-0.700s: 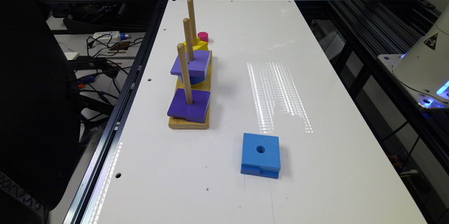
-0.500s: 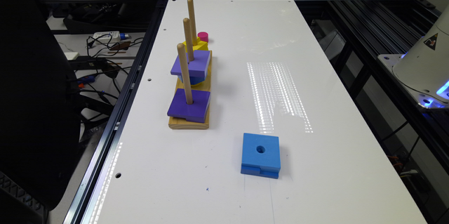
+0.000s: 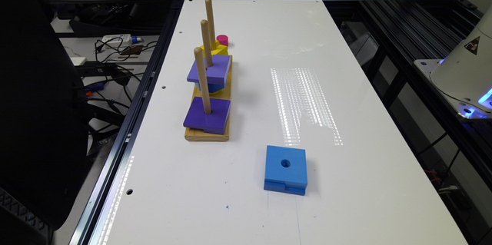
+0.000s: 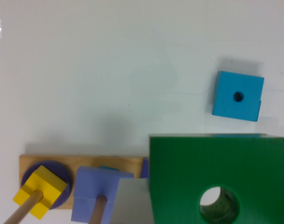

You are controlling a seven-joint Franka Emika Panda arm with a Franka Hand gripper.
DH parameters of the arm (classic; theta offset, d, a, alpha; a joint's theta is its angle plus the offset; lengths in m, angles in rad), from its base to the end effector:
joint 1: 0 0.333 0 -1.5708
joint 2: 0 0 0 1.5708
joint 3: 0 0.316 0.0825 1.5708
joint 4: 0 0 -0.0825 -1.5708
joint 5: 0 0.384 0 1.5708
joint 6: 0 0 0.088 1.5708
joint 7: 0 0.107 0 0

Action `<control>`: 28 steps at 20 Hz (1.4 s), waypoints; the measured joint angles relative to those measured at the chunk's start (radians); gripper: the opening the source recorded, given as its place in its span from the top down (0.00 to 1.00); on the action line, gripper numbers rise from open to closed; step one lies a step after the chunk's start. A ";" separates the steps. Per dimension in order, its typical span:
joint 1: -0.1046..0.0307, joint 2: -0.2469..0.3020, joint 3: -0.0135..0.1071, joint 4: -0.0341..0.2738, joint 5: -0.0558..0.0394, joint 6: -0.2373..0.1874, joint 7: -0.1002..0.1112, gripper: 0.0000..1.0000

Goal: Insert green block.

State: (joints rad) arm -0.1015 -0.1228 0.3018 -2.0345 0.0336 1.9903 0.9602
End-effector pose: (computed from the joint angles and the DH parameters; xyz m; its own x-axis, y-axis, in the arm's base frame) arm 0.5177 0.1124 0.5033 0.7140 -0.6987 0.0459 -0.6964 -0.7154 -0.0573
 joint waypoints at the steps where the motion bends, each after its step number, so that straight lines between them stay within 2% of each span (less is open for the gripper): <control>1: 0.000 0.000 0.000 0.000 0.0000 0.000 0.000 1.00; 10: 0.000 0.013 0.002 -0.005 -0.0005 0.016 0.000 1.00; 22: 0.000 0.085 0.005 -0.006 -0.0062 0.090 0.000 1.00; 28: 0.000 0.130 0.008 -0.006 -0.0130 0.138 0.000 1.00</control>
State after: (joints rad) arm -0.1014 0.0074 0.3095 -2.0401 0.0206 2.1285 0.9604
